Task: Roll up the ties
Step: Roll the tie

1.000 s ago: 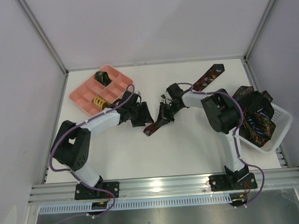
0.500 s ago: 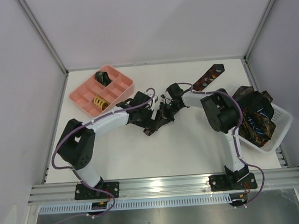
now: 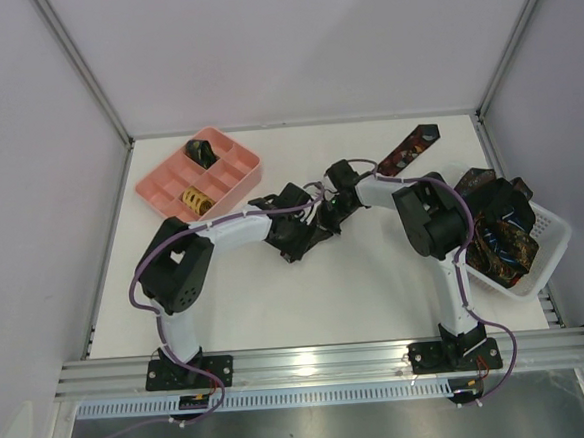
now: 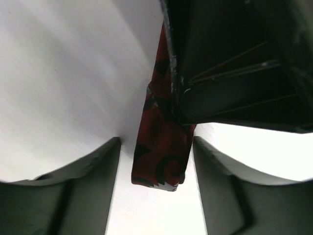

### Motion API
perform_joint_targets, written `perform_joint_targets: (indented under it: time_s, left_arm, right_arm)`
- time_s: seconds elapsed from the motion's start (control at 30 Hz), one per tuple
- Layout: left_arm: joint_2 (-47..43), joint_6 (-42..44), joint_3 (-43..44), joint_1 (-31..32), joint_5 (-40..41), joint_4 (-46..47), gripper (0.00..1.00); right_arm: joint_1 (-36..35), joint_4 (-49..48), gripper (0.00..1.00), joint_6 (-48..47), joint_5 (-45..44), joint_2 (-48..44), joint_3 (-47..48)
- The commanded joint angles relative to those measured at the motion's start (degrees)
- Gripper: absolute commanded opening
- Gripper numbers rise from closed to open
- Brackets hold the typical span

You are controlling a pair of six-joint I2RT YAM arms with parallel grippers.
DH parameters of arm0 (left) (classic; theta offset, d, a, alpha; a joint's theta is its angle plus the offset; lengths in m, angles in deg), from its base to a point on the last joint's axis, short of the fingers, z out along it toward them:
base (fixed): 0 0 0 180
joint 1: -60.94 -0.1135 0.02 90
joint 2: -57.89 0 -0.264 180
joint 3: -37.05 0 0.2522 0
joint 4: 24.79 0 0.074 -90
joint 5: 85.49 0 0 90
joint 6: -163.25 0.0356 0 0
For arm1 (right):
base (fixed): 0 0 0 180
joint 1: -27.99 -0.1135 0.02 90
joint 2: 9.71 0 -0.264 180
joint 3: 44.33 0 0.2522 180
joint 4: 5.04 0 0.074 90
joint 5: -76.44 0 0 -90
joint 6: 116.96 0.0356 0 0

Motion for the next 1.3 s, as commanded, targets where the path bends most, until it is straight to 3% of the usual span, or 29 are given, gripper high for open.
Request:
perform_joint_targets:
  time_s: [0.0, 0.33, 0.5, 0.73, 1.27]
  left_arm:
    - [0.16, 2.73, 0.48, 0.34, 2.29, -0.43, 0.62]
    - [-0.1, 3.52, 0.21, 0.78, 3.0, -0.61, 0.29]
    - [-0.19, 3.52, -0.14, 0.87, 2.91, -0.43, 0.29]
    - [0.25, 3.61, -0.23, 0.95, 1.86, -0.34, 0.42]
    - [1.57, 4.05, -1.29, 0.87, 1.42, 0.27, 0.43]
  right_arm:
    - [0.48, 0.61, 0.0, -0.77, -1.21, 0.83, 2.12]
    - [0.48, 1.31, 0.0, -0.16, 0.19, 1.8, 5.2]
    - [0.39, 1.66, 0.0, -0.16, 0.46, 1.97, 5.9]
    - [0.57, 1.93, 0.0, -0.42, 0.63, 1.62, 5.99]
    - [-0.75, 0.34, 0.0, 1.78, 2.92, 1.53, 8.1]
